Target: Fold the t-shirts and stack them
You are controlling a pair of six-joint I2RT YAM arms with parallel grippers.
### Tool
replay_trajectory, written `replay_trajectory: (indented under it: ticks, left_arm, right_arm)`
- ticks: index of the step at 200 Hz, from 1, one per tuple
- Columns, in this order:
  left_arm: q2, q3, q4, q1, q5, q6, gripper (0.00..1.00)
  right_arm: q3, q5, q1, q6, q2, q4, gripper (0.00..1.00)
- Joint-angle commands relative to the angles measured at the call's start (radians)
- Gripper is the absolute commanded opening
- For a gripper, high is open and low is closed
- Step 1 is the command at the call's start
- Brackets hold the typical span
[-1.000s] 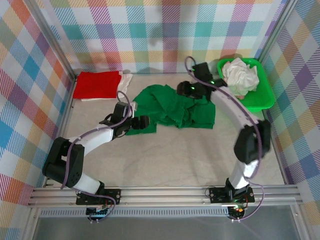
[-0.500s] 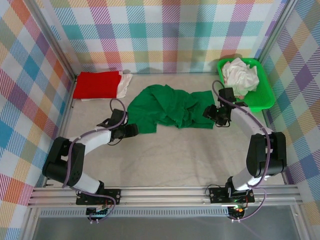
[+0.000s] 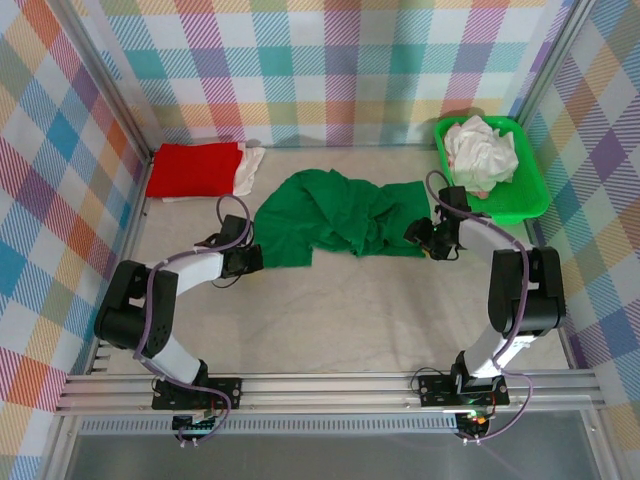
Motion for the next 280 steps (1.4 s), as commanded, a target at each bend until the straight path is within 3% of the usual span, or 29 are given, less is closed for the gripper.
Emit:
replay_trajectory:
  ticks: [1,54,118,151,181,199,222,242,280]
  left_arm:
    - [-0.088,0.002,0.006,-0.002,-0.027,0.001,0.0]
    - [-0.288,-0.02,-0.107,0.052,-0.147,-0.074,0.0]
    - [-0.381,-0.103,-0.15,0.074,-0.202,-0.156,0.0]
    - [-0.504,-0.172,-0.182,0.077,-0.288,-0.209,0.0]
    - [-0.593,-0.224,-0.197,0.101,-0.29,-0.237,0.0]
    - [-0.621,-0.229,-0.194,0.104,-0.271,-0.233,0.0]
    - [-0.627,-0.225,-0.174,0.103,-0.25,-0.209,0.0]
    - [-0.607,-0.22,-0.176,0.104,-0.255,-0.202,0.0]
    - [-0.619,-0.197,-0.19,0.105,-0.262,-0.21,0.0]
  right_arm:
    - [-0.038,-0.013,0.002,0.006,-0.054,0.013,0.58]
    - [-0.1,-0.004,-0.027,0.021,-0.088,-0.001,0.57]
    - [-0.044,-0.111,-0.029,0.027,0.029,0.078,0.47]
    - [-0.005,-0.131,-0.022,0.025,0.083,0.097,0.46]
    - [0.002,-0.126,-0.023,0.028,0.13,0.135,0.47]
    - [-0.006,-0.127,-0.021,0.025,0.145,0.172,0.32]
    - [0.004,-0.116,-0.021,0.01,0.169,0.181,0.28]
    - [0.007,-0.113,-0.022,-0.001,0.17,0.183,0.13]
    - [-0.023,-0.084,-0.022,-0.011,-0.009,0.096,0.0]
